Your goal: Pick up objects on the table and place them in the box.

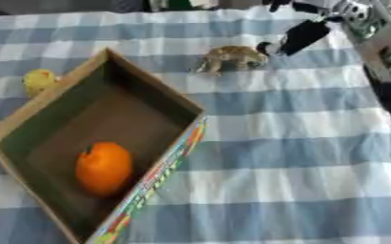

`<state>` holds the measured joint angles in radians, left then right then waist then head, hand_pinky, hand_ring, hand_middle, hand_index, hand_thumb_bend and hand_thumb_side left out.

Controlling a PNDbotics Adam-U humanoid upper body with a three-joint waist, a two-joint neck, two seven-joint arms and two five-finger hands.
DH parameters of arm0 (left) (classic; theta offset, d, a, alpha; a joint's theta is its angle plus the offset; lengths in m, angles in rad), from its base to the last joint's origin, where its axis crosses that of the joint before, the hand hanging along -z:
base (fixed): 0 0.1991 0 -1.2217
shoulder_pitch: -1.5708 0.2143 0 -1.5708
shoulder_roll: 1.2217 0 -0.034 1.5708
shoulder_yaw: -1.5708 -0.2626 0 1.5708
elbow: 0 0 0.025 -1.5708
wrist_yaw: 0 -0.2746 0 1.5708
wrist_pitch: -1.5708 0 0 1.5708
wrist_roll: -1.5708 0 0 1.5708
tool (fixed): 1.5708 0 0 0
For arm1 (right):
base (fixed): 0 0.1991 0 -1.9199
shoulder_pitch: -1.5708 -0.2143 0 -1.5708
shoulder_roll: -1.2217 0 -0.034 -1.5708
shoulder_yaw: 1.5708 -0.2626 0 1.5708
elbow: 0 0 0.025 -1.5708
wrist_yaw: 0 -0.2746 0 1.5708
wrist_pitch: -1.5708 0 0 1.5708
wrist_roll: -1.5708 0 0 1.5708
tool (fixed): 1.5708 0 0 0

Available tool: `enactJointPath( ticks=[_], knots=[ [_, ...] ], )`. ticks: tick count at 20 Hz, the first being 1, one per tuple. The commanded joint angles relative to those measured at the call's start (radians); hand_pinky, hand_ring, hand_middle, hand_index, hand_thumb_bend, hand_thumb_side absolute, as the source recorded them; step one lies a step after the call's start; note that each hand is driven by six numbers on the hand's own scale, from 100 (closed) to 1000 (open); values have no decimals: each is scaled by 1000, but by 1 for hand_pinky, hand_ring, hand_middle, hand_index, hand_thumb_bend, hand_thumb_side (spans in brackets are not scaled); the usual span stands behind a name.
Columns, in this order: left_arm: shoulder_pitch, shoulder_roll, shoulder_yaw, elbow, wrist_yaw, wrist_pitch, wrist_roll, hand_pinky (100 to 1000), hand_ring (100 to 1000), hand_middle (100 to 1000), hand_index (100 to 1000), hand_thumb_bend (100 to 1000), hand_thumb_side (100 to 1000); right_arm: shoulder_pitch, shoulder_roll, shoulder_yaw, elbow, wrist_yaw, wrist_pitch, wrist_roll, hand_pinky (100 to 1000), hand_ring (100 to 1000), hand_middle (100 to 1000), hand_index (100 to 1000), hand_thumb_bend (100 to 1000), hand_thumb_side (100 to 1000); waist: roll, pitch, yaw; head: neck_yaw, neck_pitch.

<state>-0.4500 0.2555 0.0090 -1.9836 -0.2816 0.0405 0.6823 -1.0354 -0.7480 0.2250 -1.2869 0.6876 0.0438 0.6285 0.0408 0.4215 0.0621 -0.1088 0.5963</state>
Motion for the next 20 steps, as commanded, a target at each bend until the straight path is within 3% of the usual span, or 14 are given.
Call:
enactJointPath(
  ticks=[1,12,20],
  knots=[
    [-12,20,-1,-16,1,1,-4,483,799,746,775,100,789,-38,-6,-10,21,27,-17,-5,880,968,852,962,367,421,-2,-17,3,-7,-19],
    [-10,27,-1,-16,-1,5,-6,483,800,746,775,100,788,-115,11,-16,56,50,-62,43,886,972,874,960,361,426,-13,-16,4,-4,-16],
    [-19,25,-2,-16,0,4,-11,484,801,747,775,100,787,-123,46,22,102,90,-88,74,893,978,877,956,382,405,-16,-9,15,-16,-23]
  ],
)
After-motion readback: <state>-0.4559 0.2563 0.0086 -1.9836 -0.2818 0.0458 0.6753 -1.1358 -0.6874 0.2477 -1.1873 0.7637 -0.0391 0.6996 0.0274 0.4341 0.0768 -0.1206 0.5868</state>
